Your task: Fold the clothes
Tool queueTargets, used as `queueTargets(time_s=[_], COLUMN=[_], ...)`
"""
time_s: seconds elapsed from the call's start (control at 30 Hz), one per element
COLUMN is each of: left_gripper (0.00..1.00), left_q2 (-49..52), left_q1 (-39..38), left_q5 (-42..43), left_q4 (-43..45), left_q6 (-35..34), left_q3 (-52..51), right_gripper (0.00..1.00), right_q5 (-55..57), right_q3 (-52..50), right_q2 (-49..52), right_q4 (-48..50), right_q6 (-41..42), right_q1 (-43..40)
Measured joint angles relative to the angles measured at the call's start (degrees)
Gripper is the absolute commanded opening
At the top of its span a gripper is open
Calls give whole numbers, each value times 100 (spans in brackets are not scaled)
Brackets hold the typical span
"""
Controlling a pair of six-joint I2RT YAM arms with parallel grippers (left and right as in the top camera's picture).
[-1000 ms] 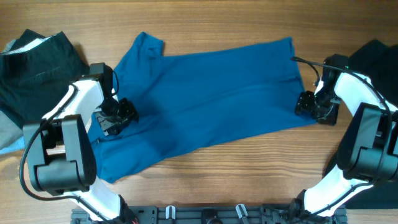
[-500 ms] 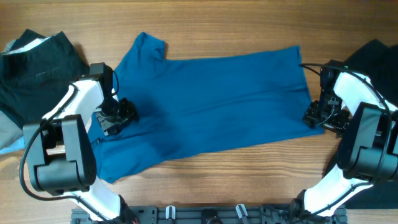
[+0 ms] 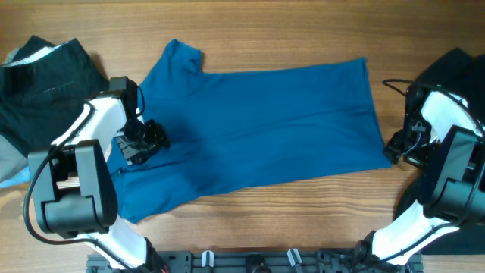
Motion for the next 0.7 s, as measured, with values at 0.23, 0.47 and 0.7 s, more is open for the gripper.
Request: queueTargets(time_s=[0.23, 0.47, 0.7], left_gripper=[86, 100, 100], left_q2=[-120, -870, -898], left_q1=[15, -398, -610], left_q5=[-138, -297, 33], left_q4=[-319, -417, 807], left_q6=[26, 271, 728], left_q3=[81, 1250, 2175], right_gripper=[84, 91, 100], right_q5=[-177, -1443, -3178], right_q3=[2, 522, 691], right_q2=[-157, -1694, -2686], right_q4=[208, 1014, 1316], right_q6=[-76, -997, -2006], right_q1=[0, 0, 0])
